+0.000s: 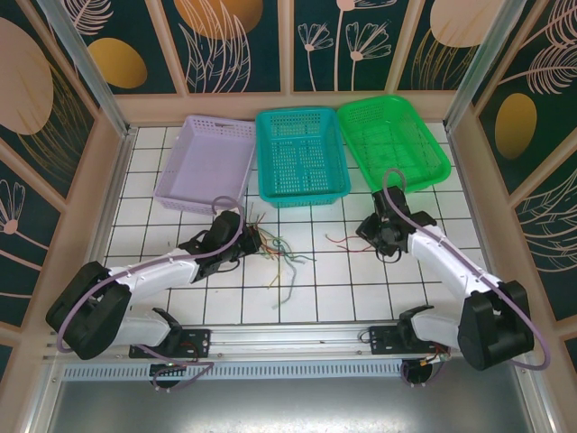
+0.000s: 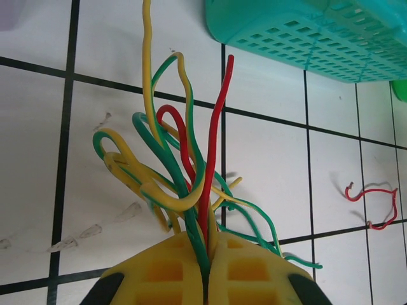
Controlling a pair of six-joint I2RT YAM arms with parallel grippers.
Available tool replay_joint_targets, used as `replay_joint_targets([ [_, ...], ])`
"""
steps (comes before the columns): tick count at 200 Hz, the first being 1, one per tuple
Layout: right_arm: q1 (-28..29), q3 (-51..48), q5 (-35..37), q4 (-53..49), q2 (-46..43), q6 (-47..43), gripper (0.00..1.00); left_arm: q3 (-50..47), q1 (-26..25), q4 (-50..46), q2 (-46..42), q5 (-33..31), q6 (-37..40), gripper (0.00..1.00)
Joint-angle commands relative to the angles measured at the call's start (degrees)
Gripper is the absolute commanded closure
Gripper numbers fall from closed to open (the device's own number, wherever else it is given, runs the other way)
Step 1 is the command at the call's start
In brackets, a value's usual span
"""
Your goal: Untangle the cables
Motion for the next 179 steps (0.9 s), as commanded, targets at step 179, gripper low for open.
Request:
replay_joint_targets([
  [179, -3.8, -5.0, -8.8, 20.9, 15.4, 20.5, 0.67, -4.4, 0.2, 14.0, -0.2, -3.0, -20.0, 0.77],
])
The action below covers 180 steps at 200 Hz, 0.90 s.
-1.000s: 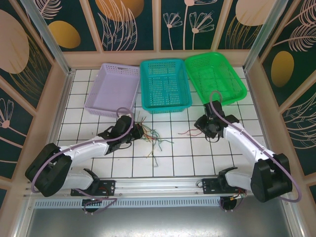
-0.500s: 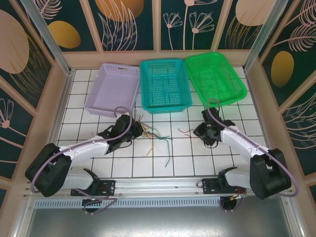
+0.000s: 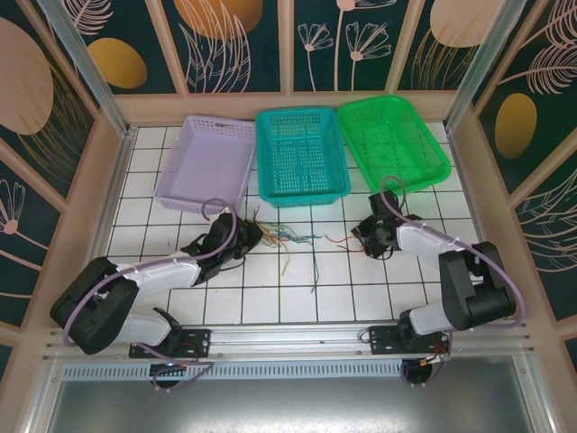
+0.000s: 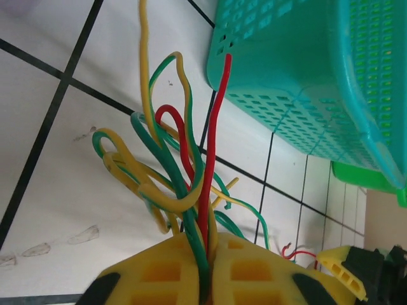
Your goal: Untangle the cables
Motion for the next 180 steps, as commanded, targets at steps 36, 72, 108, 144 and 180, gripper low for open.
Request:
replay_joint_targets([
  [36, -1.0, 0.4, 0.6, 4.3, 4.6, 4.3, 0.88, -1.4, 0.3, -0.1, -4.3, 0.0, -0.7, 0.62],
  [72, -0.8, 0.9, 2.8, 4.3, 0.9, 2.0, 1.00, -0.3, 0.2, -2.0, -6.5, 0.3, 0.1, 0.46],
  [108, -0.5, 3.8, 4.3, 0.7, -4.8, -2.5, 1.00, 4.6, 0.3, -5.7, -8.9, 1.0, 2.7, 0.39],
  [144, 0.8, 9.3, 5.5, -3.3, -11.9, -5.8, 1.00, 11.3, 0.2, -8.5, -9.3, 3.4, 2.9, 0.33],
  [180, 0.4, 13.2, 5.8, -12.0, -10.8, -7.0, 0.96, 18.6, 0.2, -11.1, -5.4, 7.9, -0.2, 0.38],
])
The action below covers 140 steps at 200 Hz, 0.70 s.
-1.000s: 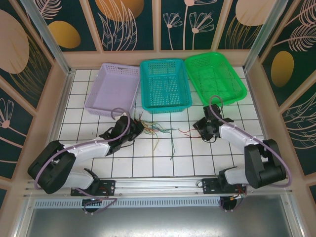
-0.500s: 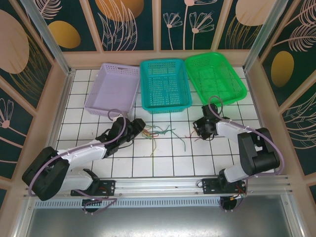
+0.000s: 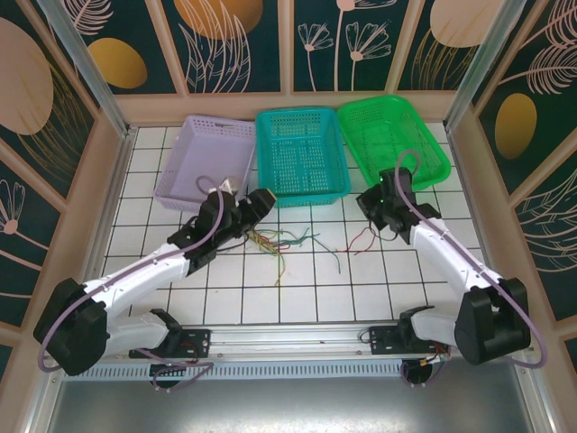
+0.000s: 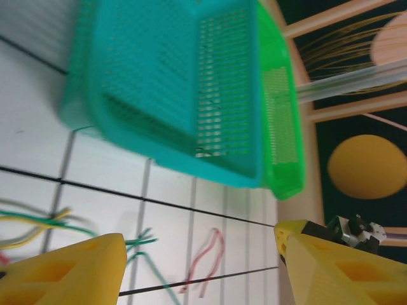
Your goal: Untangle the cables
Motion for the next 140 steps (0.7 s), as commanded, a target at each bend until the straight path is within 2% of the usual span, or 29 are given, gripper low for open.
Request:
replay_joint_targets([
  [1, -0.3, 2.0, 1.2, -9.3, 1.5, -1.6, 0.95, 4.9, 0.2, -3.4, 2.4, 3.9, -1.5, 0.38],
  [15, -0.2, 0.1, -0.5, -9.8, 3.7, 0.6, 0.78, 6.3, 0.1, -3.4, 3.2, 4.4, -1.5, 0.39],
  [29, 0.0, -0.2, 0.4, -12.0, 7.1, 2.4, 0.68, 7.5, 0.2, -3.9, 3.4, 4.4, -1.2, 0.39],
  [47, 0.1, 0.0, 3.1, -15.2, 11.8, 4.0, 0.67, 9.7, 0.1, -6.2, 3.6, 4.5, 0.1, 0.39],
  [72, 0.2, -1.4, 3.6, -9.9, 15.6, 4.2, 0.67, 11.5, -0.2, -8.7, 3.2, 4.6, 2.8, 0.37],
  [140, 2.1, 3.7, 6.0, -9.3, 25.0, 5.0, 0.69, 9.2, -0.1, -9.8, -0.2, 4.1, 3.4, 0.37],
])
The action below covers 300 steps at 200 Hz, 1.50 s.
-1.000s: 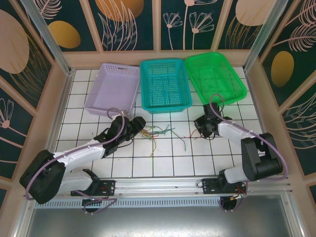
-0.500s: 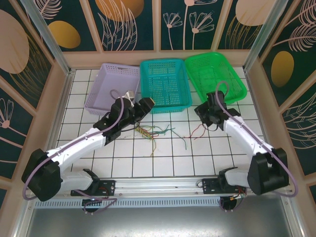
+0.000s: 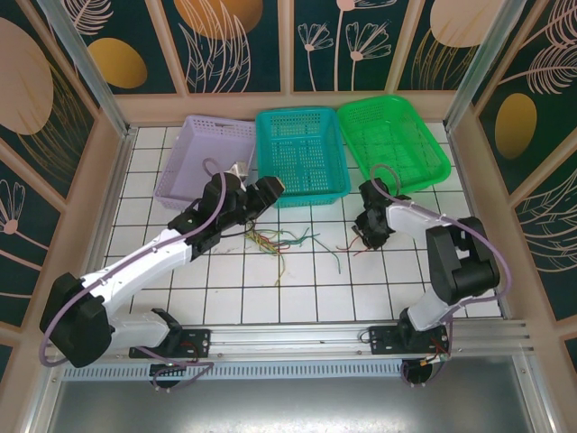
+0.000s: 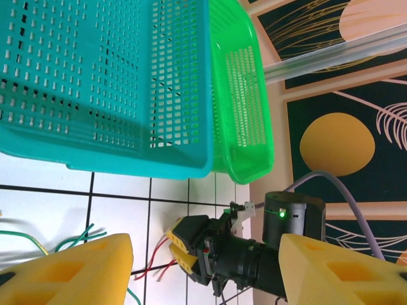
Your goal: Untangle the cables
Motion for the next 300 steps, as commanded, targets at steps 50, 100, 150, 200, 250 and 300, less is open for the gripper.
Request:
replay_joint_targets([
  [50, 1.1, 0.3, 1.0, 3.2, 6.2, 1.8, 0.84, -0.5, -0.1, -1.0, -2.6, 0.6, 1.7, 0.38],
  [100, 4.1, 4.3, 7.2, -0.6, -4.2, -0.4, 1.00, 1.9, -0.1, 0.0, -1.3, 3.6, 3.1, 0.40],
  [150, 6.4, 19.4, 5.3, -7.5, -11.7, -9.6, 1.00, 7.9, -1.2, 4.9, 5.7, 15.6, 7.9, 0.40],
  [200, 8.5, 30.2, -0.2, -12.7, -9.5, -18.0, 1.00, 14.8, -2.2, 0.5, 12.5, 17.9, 19.1, 0.36],
  [250, 9.0, 31.1, -7.0, -13.2, -9.4, -19.4, 1.00, 15.0, -4.5, 3.1, 16.5, 25.6, 23.7, 0.38],
  [300, 9.4, 33.0, -12.3, -14.2, -8.8, -19.4, 1.00, 17.5, -6.8, -2.7, 20.2, 20.6, 28.8, 0.37],
])
